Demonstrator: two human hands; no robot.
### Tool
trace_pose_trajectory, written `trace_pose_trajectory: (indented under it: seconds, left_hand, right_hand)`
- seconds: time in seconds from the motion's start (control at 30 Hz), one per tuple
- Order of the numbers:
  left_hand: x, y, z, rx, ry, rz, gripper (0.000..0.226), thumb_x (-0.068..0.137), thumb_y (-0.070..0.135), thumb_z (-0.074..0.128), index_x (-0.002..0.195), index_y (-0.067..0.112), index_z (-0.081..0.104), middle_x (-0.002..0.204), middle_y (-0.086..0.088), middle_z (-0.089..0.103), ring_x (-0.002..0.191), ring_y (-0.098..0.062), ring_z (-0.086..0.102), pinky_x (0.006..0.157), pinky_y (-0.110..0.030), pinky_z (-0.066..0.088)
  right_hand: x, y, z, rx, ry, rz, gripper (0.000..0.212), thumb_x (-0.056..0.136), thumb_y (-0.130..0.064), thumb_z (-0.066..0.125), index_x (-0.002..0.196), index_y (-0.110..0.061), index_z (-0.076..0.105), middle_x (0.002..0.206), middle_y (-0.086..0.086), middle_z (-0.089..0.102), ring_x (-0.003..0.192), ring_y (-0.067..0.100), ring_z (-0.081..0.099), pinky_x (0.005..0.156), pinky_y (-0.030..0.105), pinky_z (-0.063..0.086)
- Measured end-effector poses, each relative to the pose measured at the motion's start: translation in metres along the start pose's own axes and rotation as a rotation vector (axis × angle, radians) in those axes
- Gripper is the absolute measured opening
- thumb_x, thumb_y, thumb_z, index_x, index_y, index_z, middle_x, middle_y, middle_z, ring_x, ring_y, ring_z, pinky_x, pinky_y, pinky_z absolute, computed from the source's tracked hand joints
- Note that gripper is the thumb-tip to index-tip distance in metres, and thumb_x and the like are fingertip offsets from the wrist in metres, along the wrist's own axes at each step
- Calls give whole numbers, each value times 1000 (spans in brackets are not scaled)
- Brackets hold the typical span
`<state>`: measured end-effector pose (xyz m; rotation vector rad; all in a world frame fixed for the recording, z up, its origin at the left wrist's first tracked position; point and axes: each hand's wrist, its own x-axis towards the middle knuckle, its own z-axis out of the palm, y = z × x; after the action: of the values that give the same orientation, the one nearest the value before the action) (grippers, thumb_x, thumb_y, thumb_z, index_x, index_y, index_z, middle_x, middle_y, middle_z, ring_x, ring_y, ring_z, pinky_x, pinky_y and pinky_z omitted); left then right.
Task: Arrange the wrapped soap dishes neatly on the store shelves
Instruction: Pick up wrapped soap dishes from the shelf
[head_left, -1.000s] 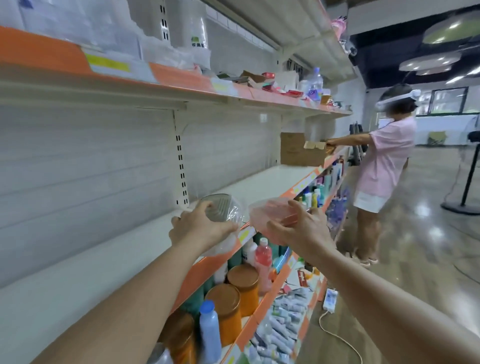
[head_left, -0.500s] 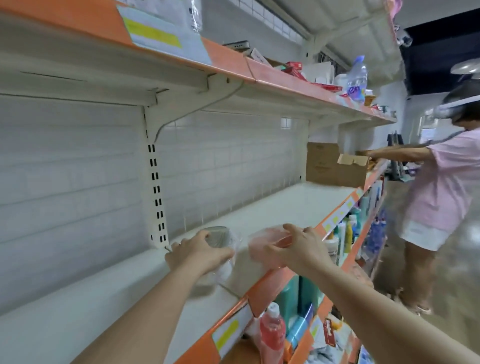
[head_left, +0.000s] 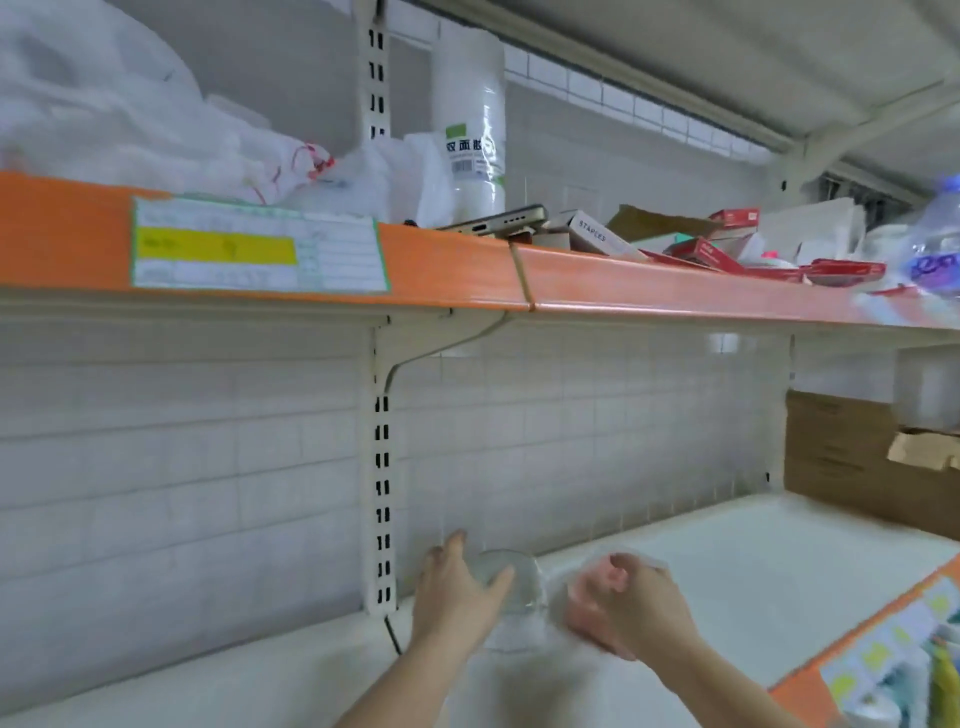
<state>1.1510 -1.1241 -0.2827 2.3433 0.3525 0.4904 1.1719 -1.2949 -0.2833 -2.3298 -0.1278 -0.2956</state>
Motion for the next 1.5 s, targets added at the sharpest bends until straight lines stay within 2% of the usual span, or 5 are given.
trace_pose_trajectory:
  seconds: [0.27,0.43,0.63,1.33,1.5]
  left_hand:
    - [-95,31,-111,119,324,270,42,95,34,46,135,29,36,137,7,42,126,-11,38,100,-22,32]
    - [-181,38,-207,271,547,415,46,86,50,37,124,30,52,119,15,56,103,2,49,89,-15,36]
    - [-273,30,-320,395,773,514,40,79,45,42,104,25,66,92,16,64,81,0,56,73,-13,42]
    - [-290,-72,-598,628,753,166,44,90,39,51,131,22,47,128,-3,51,115,-22,50,92,-31,39]
    - [-236,-75,-606,667,762,137,53,88,41,53,136,22,41,138,-10,40,126,-30,39,102,-40,35]
  right_hand:
    - [-44,-106,-52,83,-292,-569,16,90,-28,57,78,-38,61,65,-19,59,65,3,57,65,15,44]
    - [-110,-172,-88,220,-454,-831,14,81,-34,62,73,-43,69,69,-14,70,72,14,68,77,39,56]
    - [-214,-262,-130,312,-555,-1104,8,76,-35,63,75,-36,70,70,-9,71,68,11,68,66,27,56]
    - [-330,-536,-58,269,-186,-901,30,89,-23,57,106,1,64,98,21,68,81,32,65,74,38,55]
    - [-299,-572,-28,221,-93,-838,15,90,-21,54,85,-8,50,84,12,53,69,25,53,64,30,48]
